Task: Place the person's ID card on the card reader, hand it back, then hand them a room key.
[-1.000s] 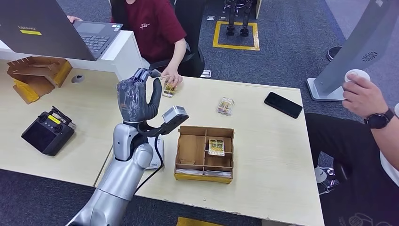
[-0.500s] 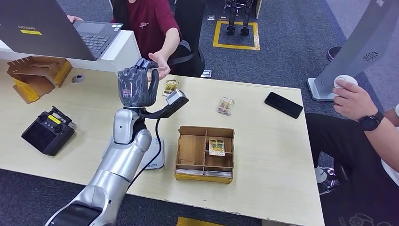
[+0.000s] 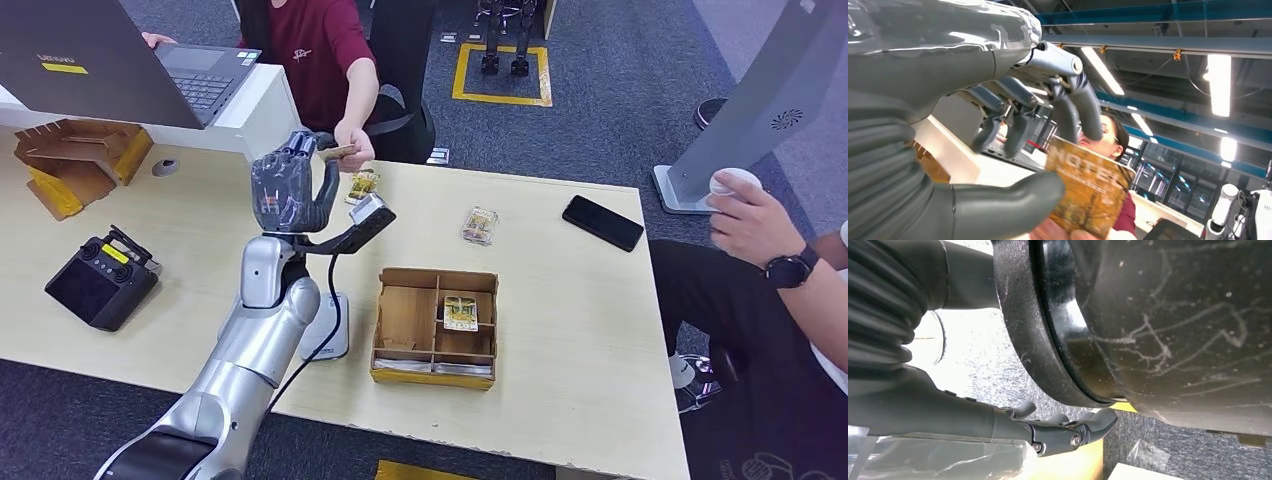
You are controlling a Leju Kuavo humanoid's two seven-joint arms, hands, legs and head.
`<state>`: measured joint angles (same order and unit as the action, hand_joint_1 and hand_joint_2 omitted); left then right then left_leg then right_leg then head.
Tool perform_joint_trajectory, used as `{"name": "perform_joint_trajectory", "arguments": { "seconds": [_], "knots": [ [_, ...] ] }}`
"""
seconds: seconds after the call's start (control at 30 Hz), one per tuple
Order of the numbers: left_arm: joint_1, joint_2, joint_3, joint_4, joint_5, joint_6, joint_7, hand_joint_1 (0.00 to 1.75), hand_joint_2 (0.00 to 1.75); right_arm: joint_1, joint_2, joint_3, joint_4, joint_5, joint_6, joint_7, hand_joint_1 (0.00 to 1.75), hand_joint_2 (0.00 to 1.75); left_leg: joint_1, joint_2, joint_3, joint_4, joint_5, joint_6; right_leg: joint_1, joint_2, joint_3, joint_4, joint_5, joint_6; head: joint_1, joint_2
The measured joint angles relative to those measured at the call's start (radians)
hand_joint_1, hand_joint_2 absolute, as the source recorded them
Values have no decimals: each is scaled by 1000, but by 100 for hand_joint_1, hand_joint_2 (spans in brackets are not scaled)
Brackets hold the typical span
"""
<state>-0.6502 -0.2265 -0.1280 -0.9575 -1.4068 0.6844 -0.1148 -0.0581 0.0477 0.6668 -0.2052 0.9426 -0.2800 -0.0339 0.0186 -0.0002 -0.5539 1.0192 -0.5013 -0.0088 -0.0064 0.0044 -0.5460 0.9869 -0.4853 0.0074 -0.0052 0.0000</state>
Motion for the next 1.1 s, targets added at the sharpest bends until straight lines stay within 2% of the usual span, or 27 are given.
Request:
{"name": "perform_joint_trajectory", "arguments": {
  "seconds": [0.23,0.37,0.47,0.6,0.77,0.87,0.9,0.93,1.03,1.07,1.1],
  "knots": [
    [1,0,10,2,-13,0,-2,0,175,0,0,0,0,0,-2,0,0,175,0,0,0,0,0,0,0,0,0,0,0,0,0,0],
    [4,11,22,2,-38,0,30,0,175,2,0,0,0,-4,-5,0,0,175,0,0,0,0,0,0,0,0,0,0,0,0,0,0],
    [23,52,51,1,-33,0,45,0,175,8,0,0,0,-15,-22,-2,0,175,0,2,1,-1,0,0,0,2,0,1,0,0,0,0],
    [57,113,117,0,7,0,15,0,175,21,0,0,1,-24,-40,-7,0,175,1,2,1,-1,0,-1,1,3,-1,1,0,0,0,0],
    [81,152,158,-5,-1,0,22,0,175,23,-1,-1,2,-24,-44,-7,0,175,2,0,-1,-1,1,-1,1,0,0,2,-1,-1,0,0],
    [120,193,236,-44,-33,1,41,0,175,30,-1,-1,2,-27,-59,-5,0,175,1,5,0,-1,0,-2,1,5,0,2,0,-1,2,0],
    [139,212,281,-64,-29,1,11,0,175,33,-1,-1,2,-30,-67,-7,0,175,2,7,1,-2,0,-2,1,8,-1,2,0,-1,2,0],
    [159,228,341,-84,-9,1,-58,0,175,38,-2,-2,3,-35,-75,-9,0,175,2,8,1,-2,0,-3,1,10,-1,2,0,-1,1,0],
    [220,256,614,-143,130,1,-413,0,175,48,-5,-5,4,-54,-95,-14,0,175,2,11,2,-4,-1,-4,1,12,-3,2,-1,-2,0,0],
    [249,257,710,-166,193,1,-510,0,175,52,-5,-6,4,-59,-101,-14,0,175,1,12,3,-4,-2,-5,1,13,-3,2,-2,-3,0,0],
    [285,257,792,-191,255,1,-567,0,175,55,-5,-6,5,-63,-107,-13,0,175,1,14,4,-5,-2,-5,1,15,-4,2,-2,-4,0,0]
  ]
}}
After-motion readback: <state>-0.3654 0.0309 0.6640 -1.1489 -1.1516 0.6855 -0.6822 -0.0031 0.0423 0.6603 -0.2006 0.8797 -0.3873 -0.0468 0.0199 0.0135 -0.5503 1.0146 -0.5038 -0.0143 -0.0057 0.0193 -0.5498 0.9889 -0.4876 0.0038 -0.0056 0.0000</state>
